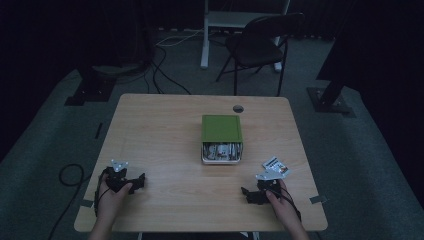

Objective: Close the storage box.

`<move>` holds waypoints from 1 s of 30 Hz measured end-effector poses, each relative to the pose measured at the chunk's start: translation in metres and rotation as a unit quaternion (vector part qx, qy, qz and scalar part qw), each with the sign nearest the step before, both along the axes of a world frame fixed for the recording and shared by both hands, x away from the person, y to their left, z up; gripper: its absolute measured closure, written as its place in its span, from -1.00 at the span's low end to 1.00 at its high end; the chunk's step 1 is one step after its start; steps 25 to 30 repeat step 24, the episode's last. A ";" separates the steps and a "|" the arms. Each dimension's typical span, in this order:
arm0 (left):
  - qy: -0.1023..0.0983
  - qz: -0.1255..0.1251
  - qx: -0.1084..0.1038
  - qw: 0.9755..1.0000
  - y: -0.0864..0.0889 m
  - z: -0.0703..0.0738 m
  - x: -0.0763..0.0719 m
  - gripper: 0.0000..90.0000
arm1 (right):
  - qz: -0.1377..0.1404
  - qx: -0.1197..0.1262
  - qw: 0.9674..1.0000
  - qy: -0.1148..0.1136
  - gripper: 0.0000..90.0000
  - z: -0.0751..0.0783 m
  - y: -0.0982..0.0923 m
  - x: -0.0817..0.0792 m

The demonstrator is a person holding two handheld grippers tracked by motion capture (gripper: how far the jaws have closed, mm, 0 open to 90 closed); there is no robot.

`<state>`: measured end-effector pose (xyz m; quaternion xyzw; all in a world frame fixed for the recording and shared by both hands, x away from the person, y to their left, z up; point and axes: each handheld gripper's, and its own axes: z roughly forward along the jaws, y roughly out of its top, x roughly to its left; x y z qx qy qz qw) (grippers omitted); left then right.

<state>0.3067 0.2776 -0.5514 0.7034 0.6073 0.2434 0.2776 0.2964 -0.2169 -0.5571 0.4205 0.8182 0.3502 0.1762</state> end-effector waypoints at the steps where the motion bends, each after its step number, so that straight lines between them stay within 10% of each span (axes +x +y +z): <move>1: 0.000 0.000 0.000 1.000 0.000 0.000 0.000 -0.90 | 0.000 0.000 1.000 0.000 -0.77 0.000 0.000 0.000; 30: -0.005 0.022 0.001 1.000 -0.001 -0.001 -0.003 -0.91 | 0.000 0.000 1.000 0.000 -0.77 0.000 0.000 0.000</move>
